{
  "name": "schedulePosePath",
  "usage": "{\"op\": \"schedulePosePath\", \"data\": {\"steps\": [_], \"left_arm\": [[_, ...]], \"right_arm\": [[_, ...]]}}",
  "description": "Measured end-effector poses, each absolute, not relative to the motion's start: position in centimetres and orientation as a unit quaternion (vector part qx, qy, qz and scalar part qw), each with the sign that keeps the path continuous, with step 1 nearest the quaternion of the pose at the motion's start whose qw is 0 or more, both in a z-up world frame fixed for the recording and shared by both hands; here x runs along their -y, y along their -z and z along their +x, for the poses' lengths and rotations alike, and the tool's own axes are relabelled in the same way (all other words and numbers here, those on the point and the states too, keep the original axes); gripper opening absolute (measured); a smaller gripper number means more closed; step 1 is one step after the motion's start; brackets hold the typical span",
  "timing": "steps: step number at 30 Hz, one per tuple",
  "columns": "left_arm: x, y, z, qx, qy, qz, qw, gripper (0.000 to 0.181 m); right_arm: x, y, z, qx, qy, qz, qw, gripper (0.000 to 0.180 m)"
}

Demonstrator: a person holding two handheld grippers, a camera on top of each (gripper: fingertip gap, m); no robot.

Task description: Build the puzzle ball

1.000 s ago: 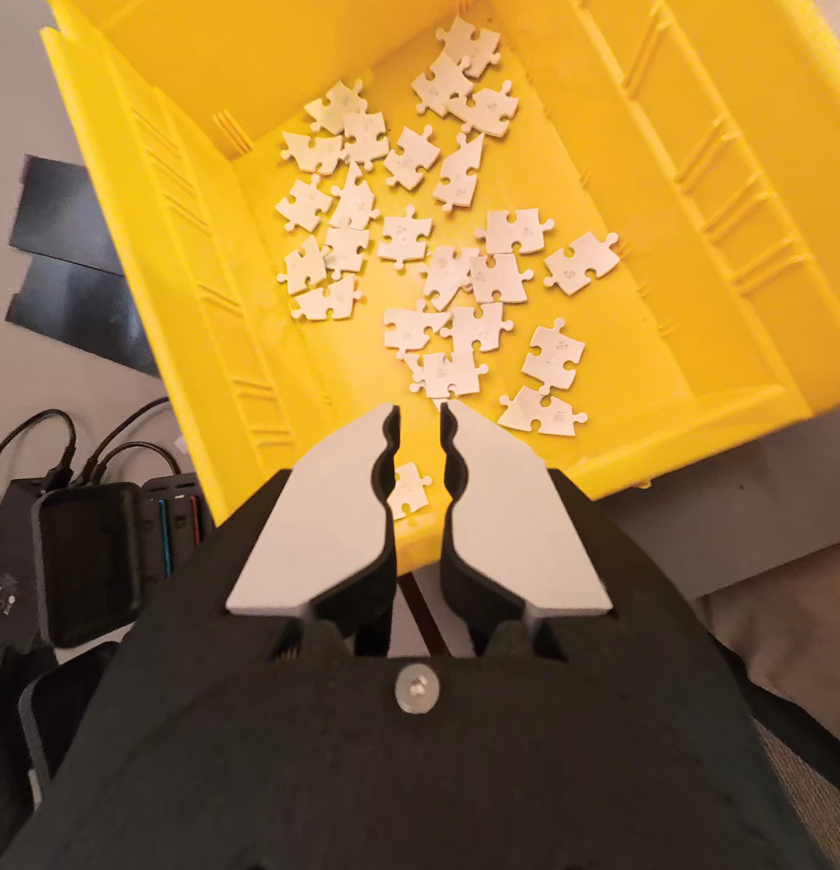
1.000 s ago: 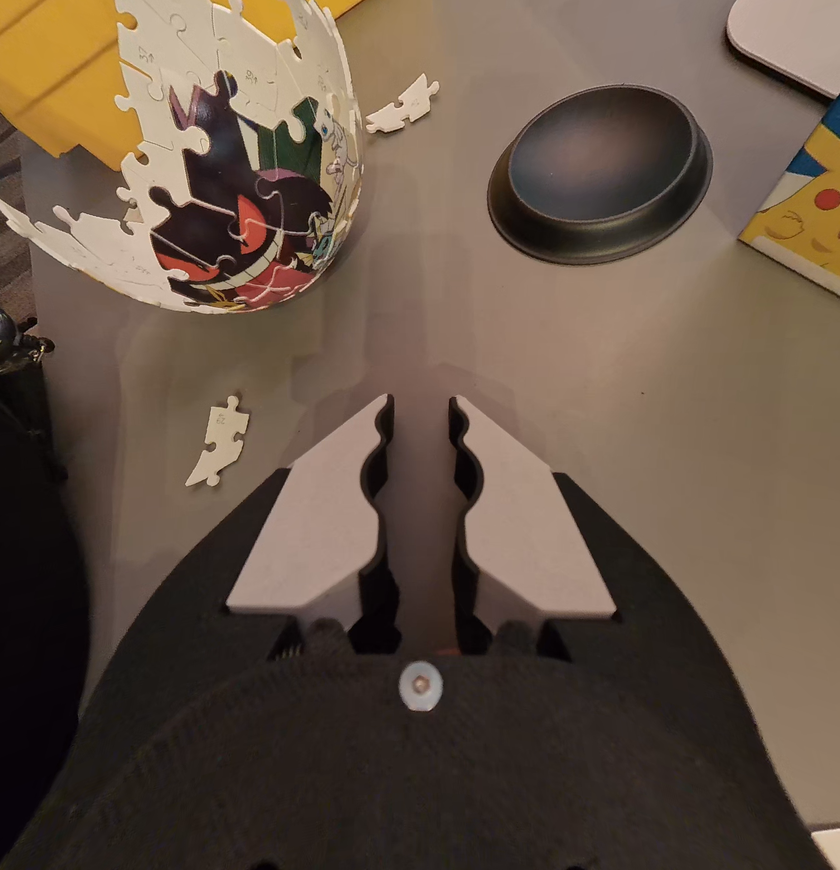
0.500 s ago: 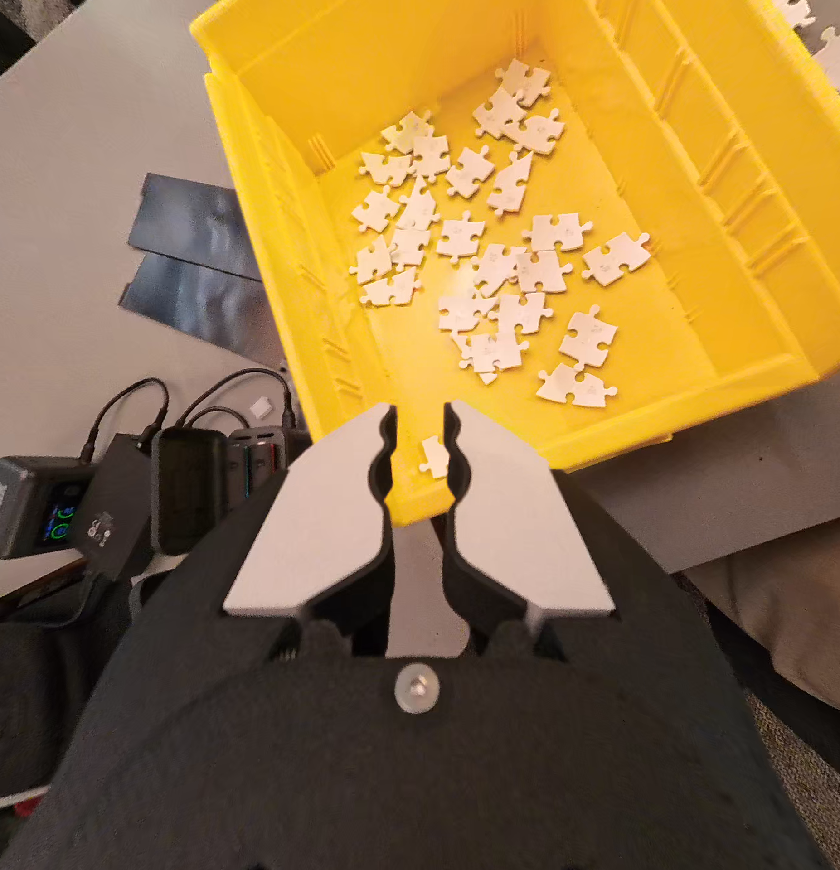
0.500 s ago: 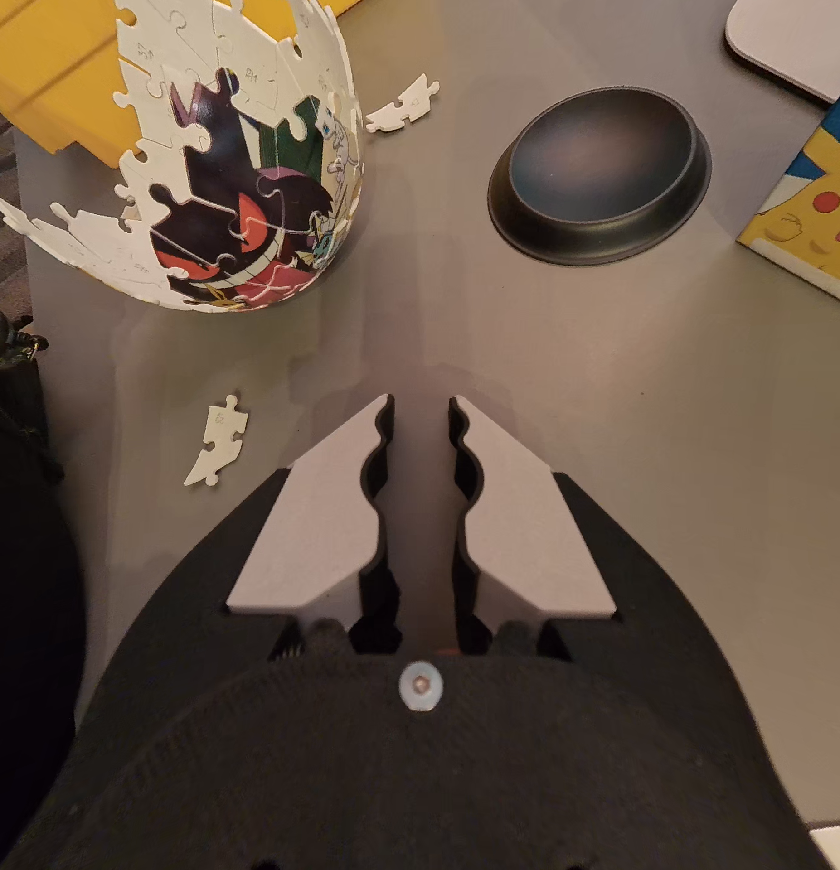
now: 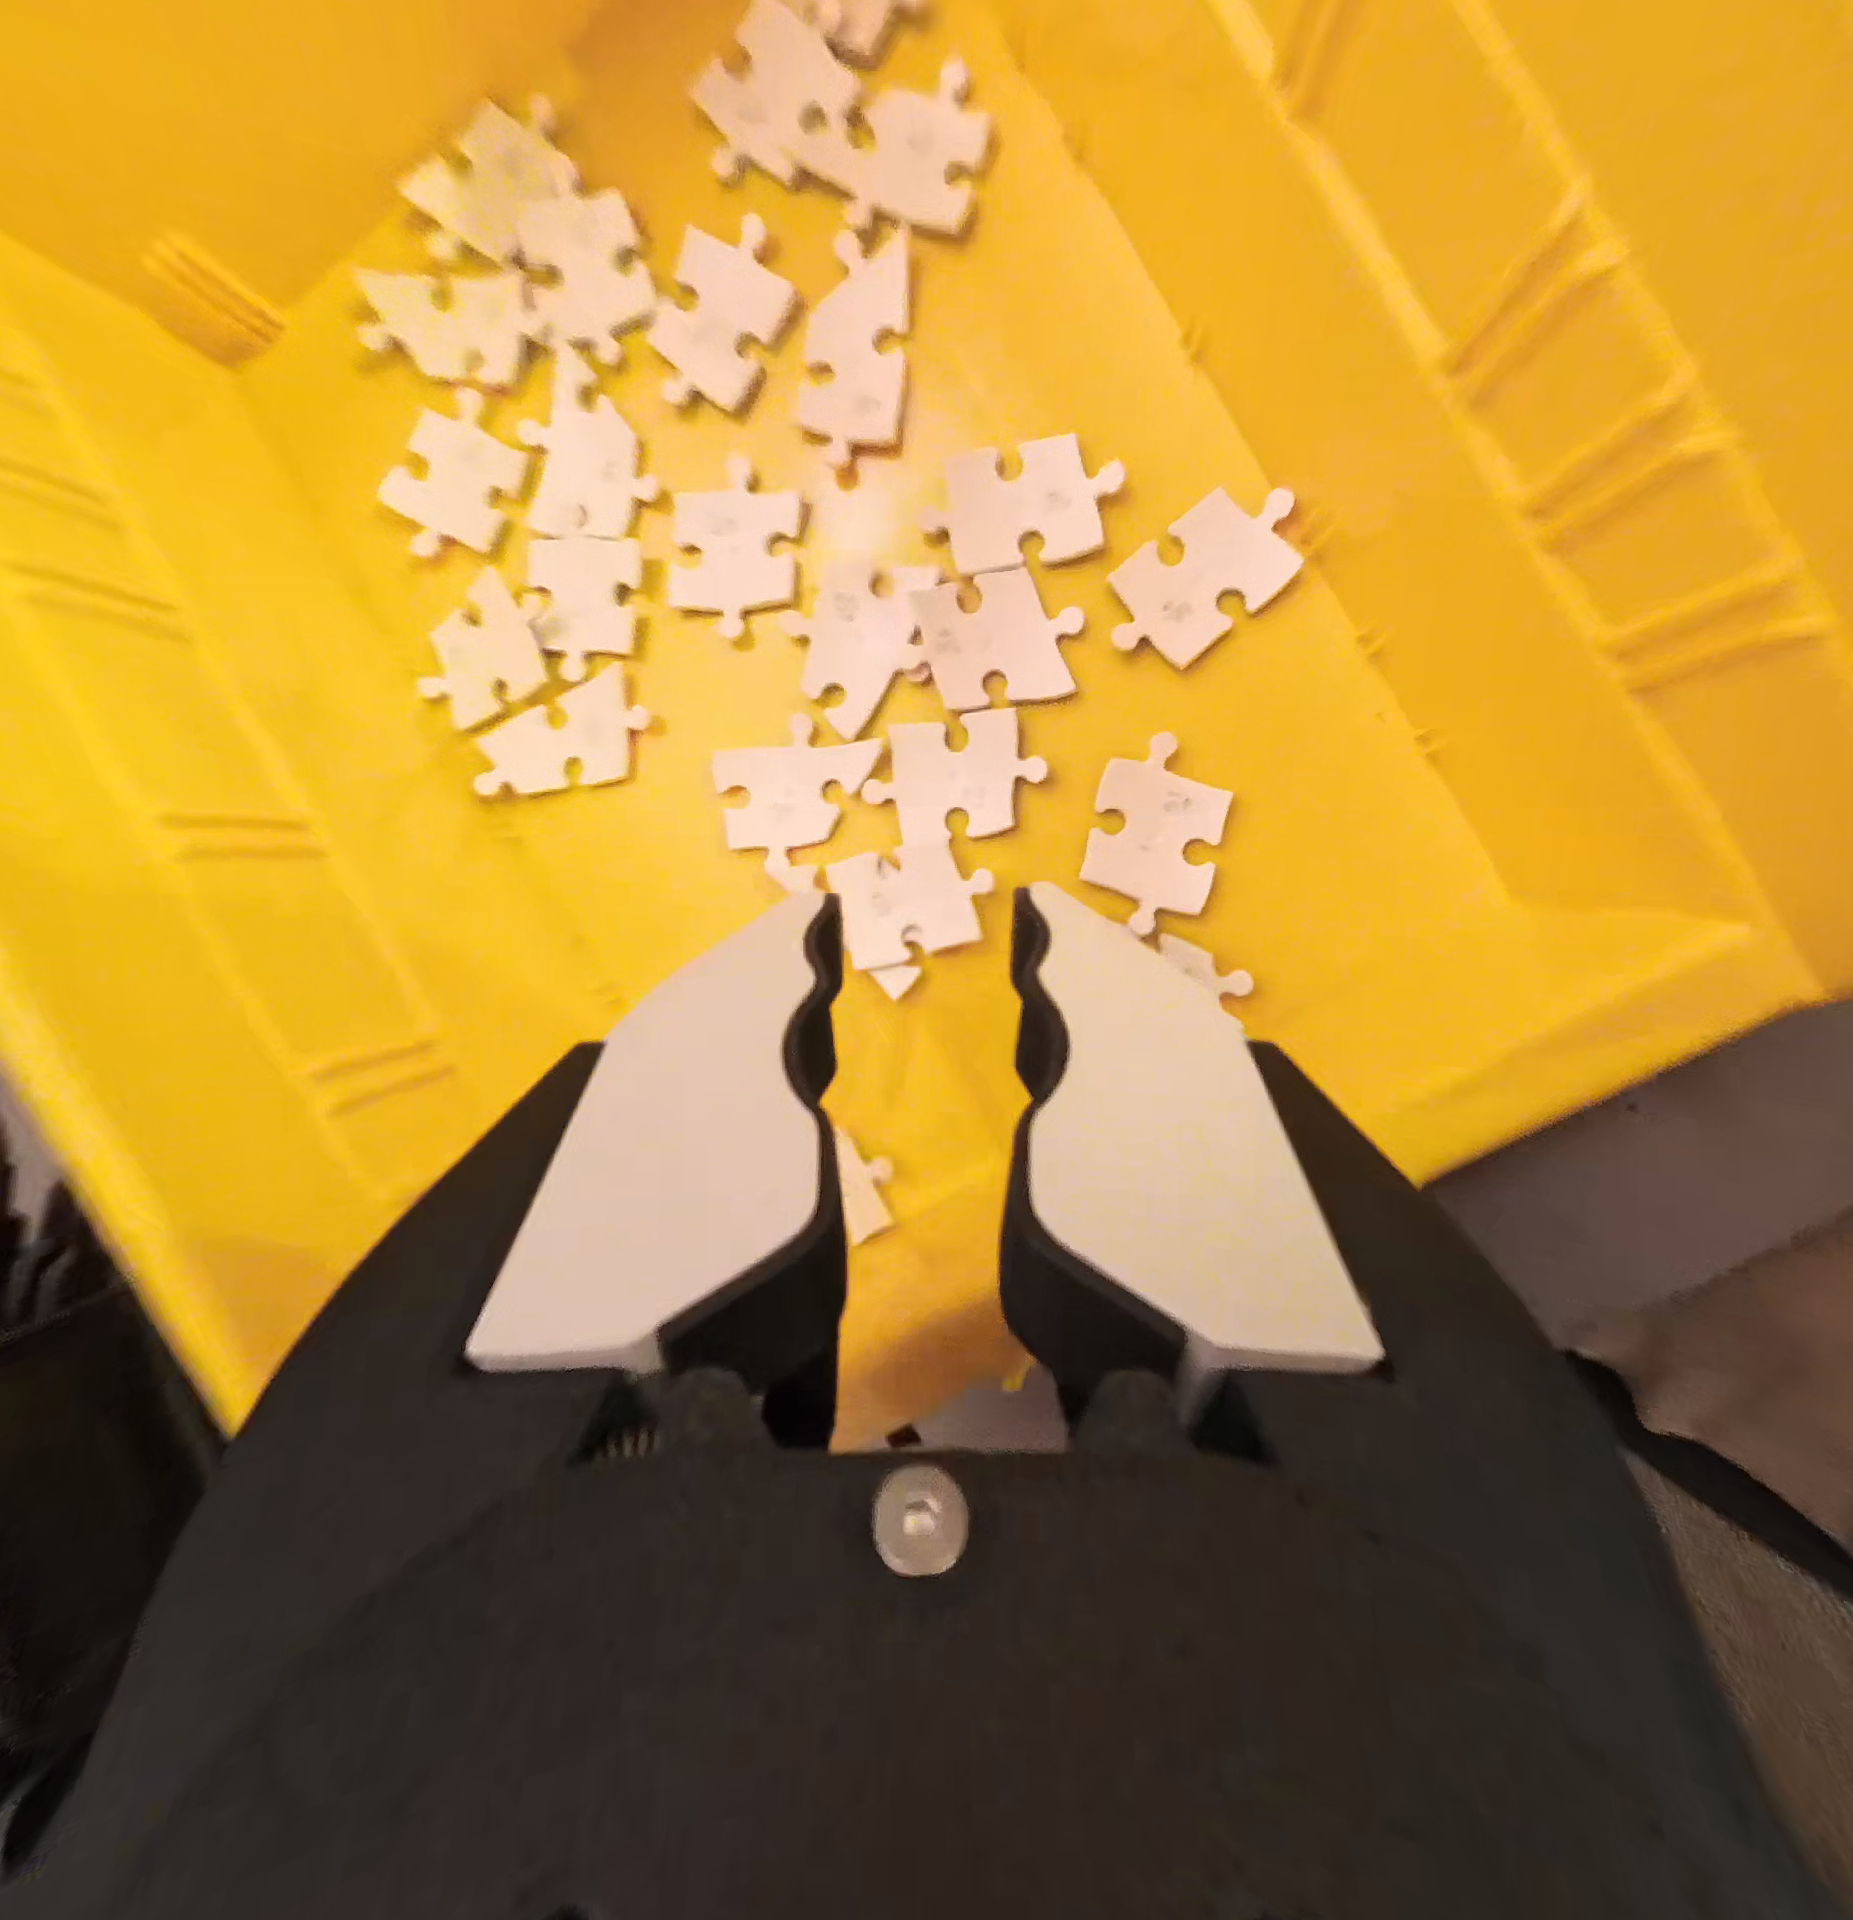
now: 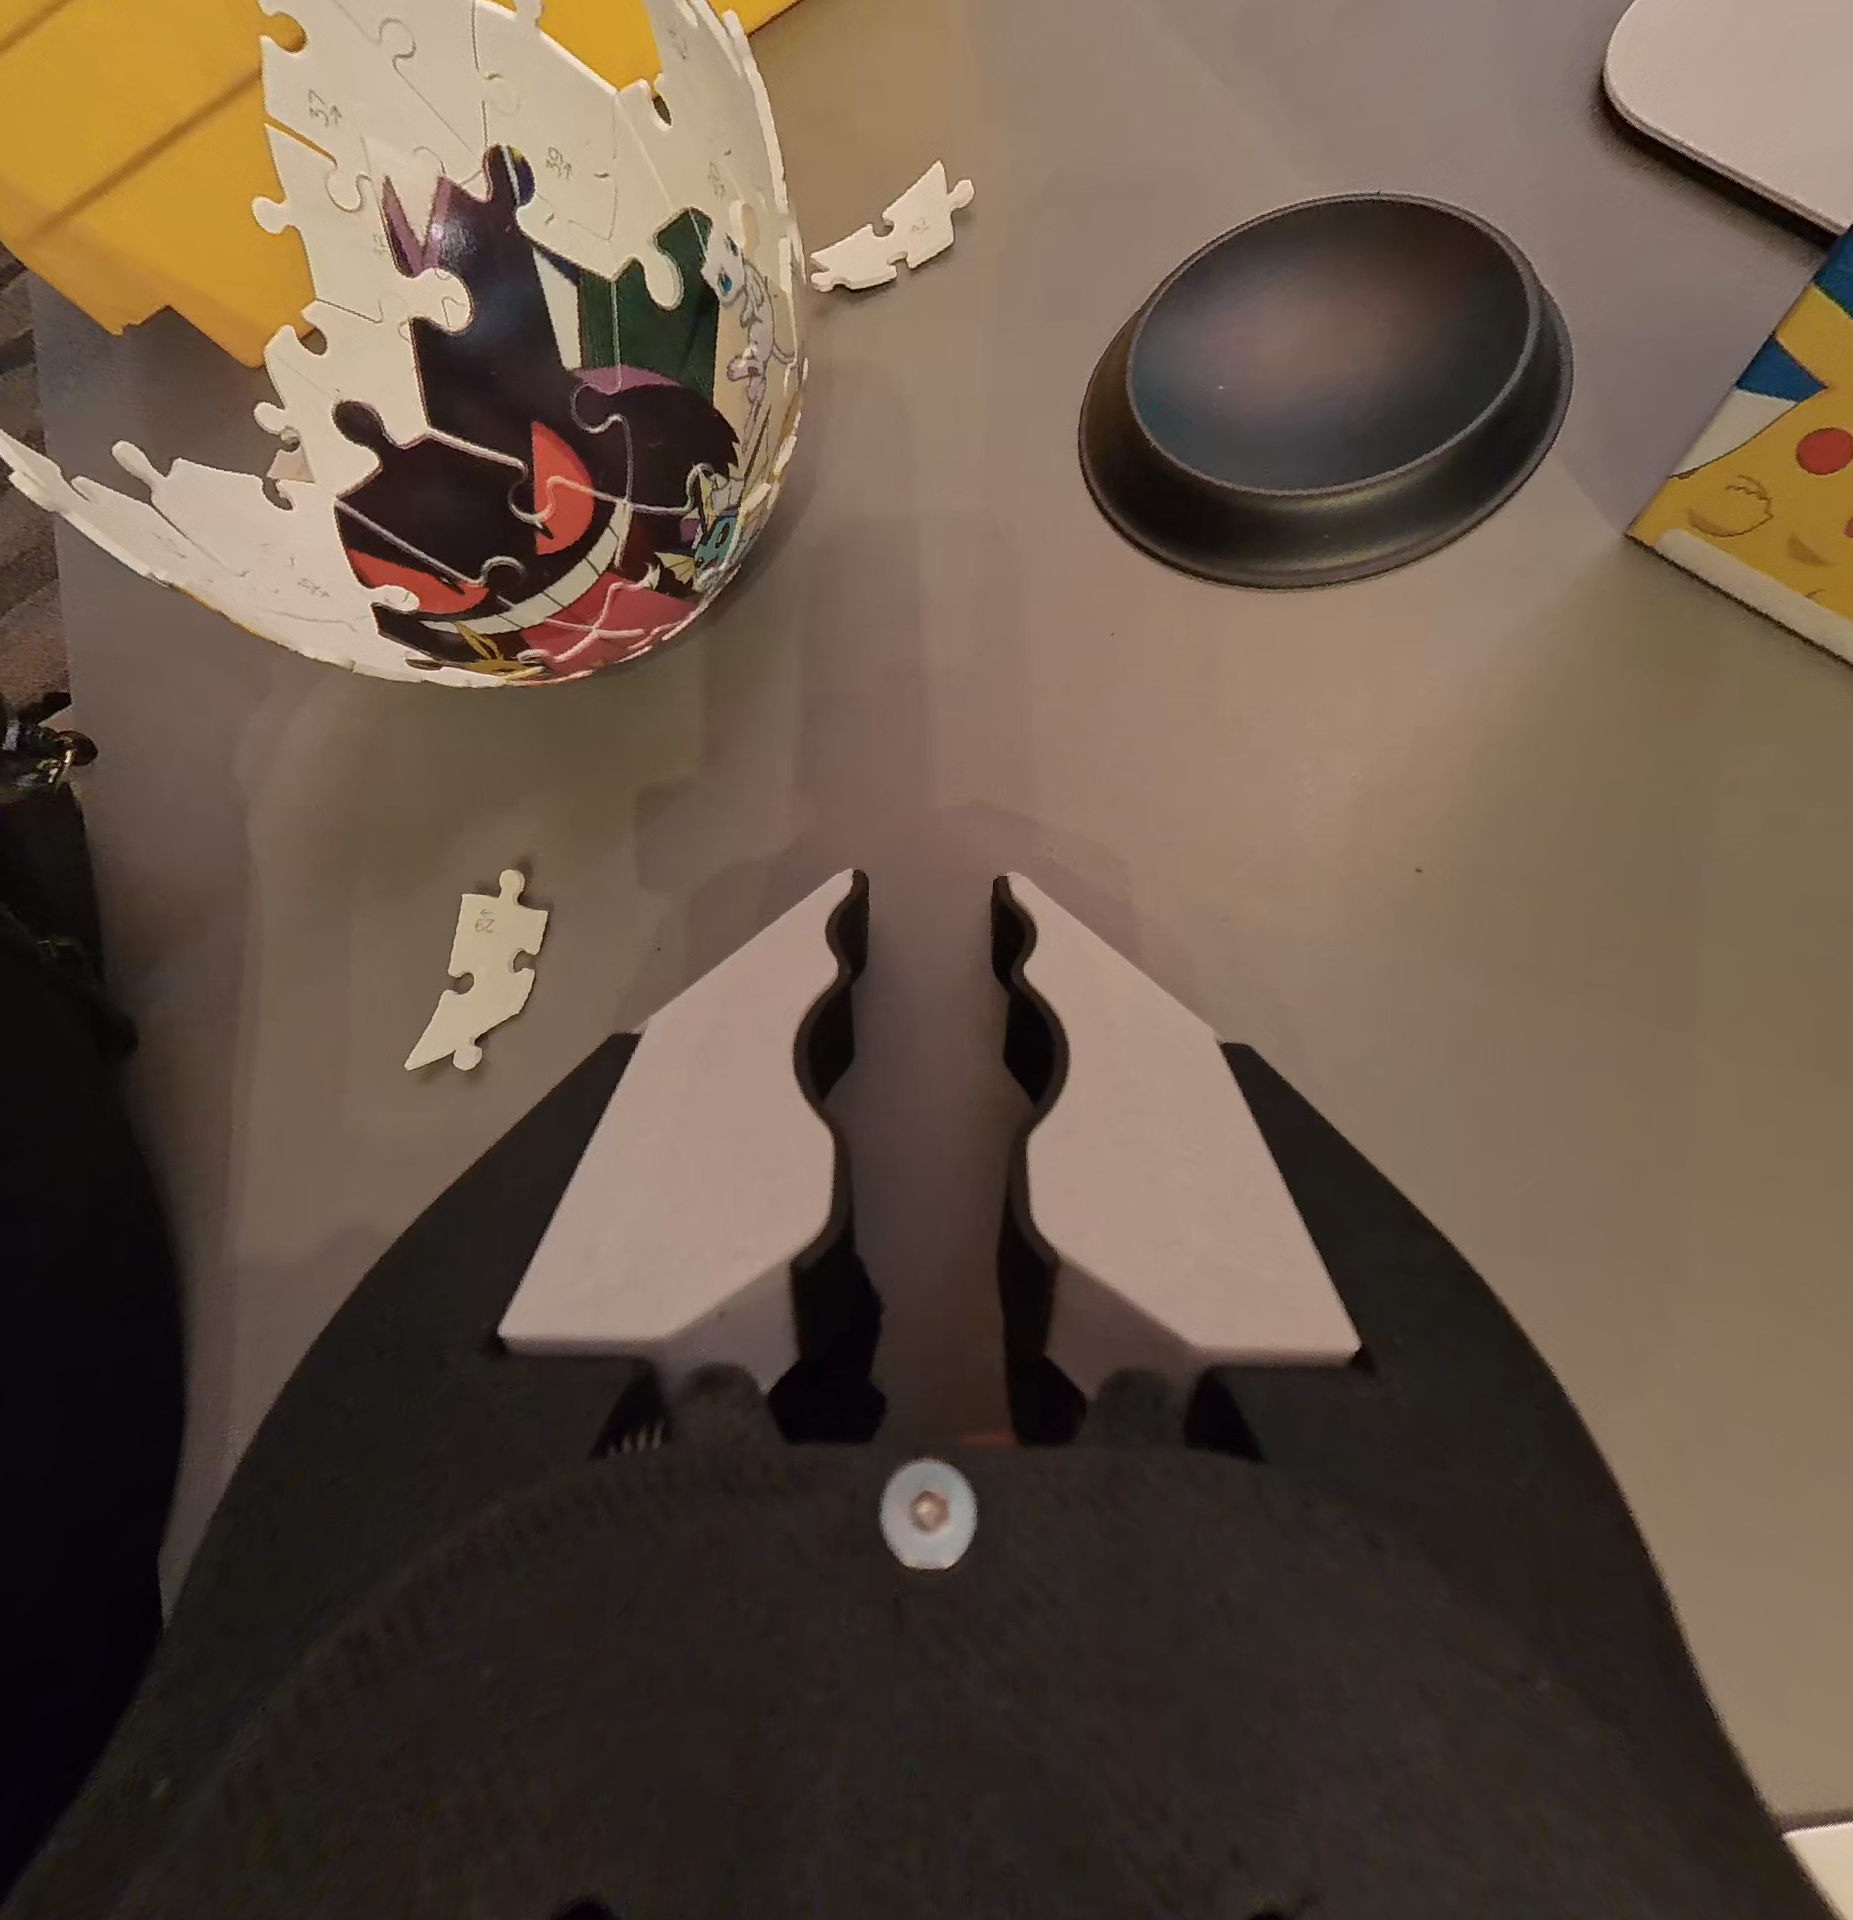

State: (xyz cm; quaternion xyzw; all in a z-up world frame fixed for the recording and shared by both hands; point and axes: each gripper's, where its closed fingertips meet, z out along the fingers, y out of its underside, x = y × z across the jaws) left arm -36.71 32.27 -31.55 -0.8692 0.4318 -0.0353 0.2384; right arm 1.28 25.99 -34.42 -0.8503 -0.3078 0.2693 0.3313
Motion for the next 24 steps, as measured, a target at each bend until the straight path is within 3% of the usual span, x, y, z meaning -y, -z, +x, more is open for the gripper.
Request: {"op": "schedulePosePath", "data": {"steps": [5, 9, 16, 24], "left_arm": [[-32.3, 34.9, -36.5, -0.431, 0.039, -0.89, 0.143, 0.037], [-32.8, 34.8, -36.8, -0.424, 0.04, -0.896, 0.13, 0.025], [-33.3, 33.5, -37.4, -0.398, 0.029, -0.901, 0.17, 0.006], [-33.0, 30.8, -38.8, -0.367, 0.027, -0.901, 0.23, 0.002]], "right_arm": [[-26.0, 34.4, 1.3, 0.309, -0.268, -0.85, 0.332, 0.022], [-26.0, 34.4, 1.3, 0.309, -0.27, -0.85, 0.332, 0.023], [-25.9, 34.4, 1.2, 0.31, -0.271, -0.849, 0.331, 0.023], [-25.9, 34.4, 1.2, 0.311, -0.272, -0.848, 0.331, 0.024]]}}
